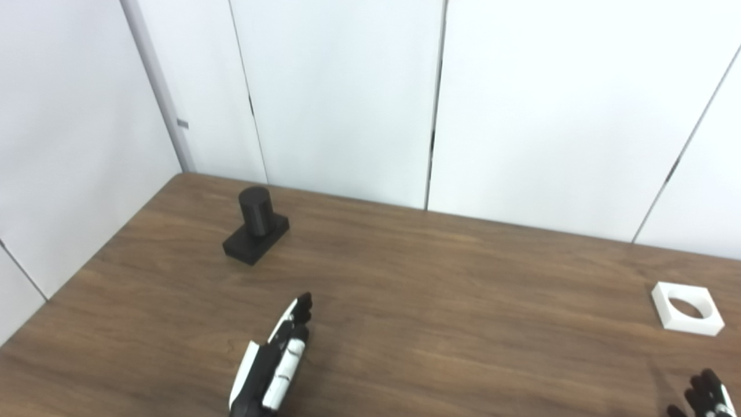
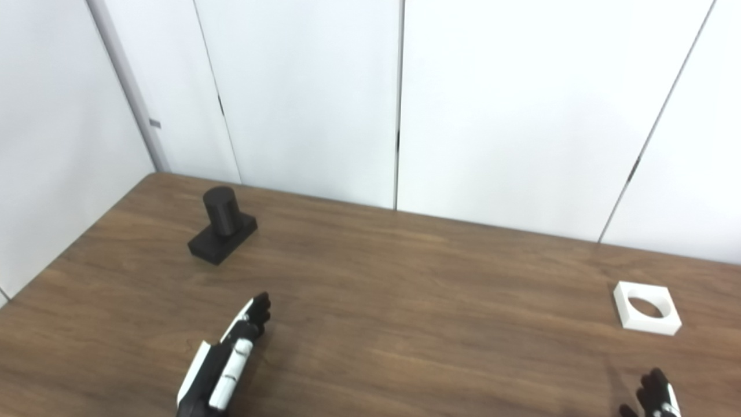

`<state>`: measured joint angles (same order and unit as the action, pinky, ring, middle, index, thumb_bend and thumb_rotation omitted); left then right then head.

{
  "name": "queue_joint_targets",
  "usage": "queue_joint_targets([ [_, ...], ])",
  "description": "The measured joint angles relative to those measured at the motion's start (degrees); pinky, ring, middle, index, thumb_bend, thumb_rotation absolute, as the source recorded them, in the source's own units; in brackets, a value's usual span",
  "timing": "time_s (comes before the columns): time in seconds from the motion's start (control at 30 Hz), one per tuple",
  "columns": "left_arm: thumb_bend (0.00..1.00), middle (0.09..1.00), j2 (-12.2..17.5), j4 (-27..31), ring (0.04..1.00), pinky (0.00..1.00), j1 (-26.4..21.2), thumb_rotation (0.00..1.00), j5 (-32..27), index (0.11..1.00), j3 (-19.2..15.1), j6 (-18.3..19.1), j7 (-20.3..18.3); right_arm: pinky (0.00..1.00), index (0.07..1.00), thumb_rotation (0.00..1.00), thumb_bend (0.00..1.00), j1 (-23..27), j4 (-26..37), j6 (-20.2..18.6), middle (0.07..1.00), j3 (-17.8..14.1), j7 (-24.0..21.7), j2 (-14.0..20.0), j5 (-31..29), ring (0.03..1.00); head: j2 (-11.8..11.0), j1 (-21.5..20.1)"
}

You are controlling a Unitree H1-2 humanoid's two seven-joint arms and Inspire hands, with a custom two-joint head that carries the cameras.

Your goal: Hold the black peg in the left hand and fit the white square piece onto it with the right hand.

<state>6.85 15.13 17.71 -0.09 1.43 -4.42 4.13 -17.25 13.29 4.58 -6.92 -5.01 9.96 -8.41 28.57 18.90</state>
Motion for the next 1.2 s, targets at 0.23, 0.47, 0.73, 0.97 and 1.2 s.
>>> queue_joint_targets([
  [0.23,0.58,0.972,-0.02,-0.57,0.966,1.0,-0.02,0.94,0.55,0.958,0.67,-0.76,0.78,1.0,1.0,1.0,0.76,0.1,-0.22,0.44,0.988,-0.01,-0.03,-0.01,0.03,1.0,-0.09,-0.09],
  [0.47,0.6,0.977,-0.04,-0.59,0.974,1.0,-0.08,0.92,1.82,0.969,1.17,-0.65,1.53,1.0,1.0,1.0,0.77,0.13,-0.22,0.36,0.977,0.0,-0.03,-0.01,0.14,1.0,0.09,-0.35],
  [0.73,0.6,0.956,0.01,-0.77,0.943,0.9,-0.29,0.61,11.42,0.949,1.51,-0.81,4.94,1.0,0.993,1.0,0.79,0.51,-0.64,0.55,0.965,-0.24,-0.02,0.02,0.15,1.0,-0.26,-1.67],
  [0.97,0.77,0.948,0.29,3.89,0.949,0.93,-0.38,0.56,17.3,0.948,-1.86,1.44,6.53,1.0,1.0,1.0,0.83,0.51,-0.65,0.52,0.98,-0.21,0.39,-0.01,1.38,1.0,0.0,-2.28],
  [1.2,0.89,0.92,1.22,5.3,0.902,0.82,-5.1,0.53,30.41,0.907,-8.24,10.51,10.95,1.0,0.993,1.0,0.86,0.33,-0.65,0.6,0.973,-0.23,0.81,-0.08,2.5,1.0,0.09,-2.55],
])
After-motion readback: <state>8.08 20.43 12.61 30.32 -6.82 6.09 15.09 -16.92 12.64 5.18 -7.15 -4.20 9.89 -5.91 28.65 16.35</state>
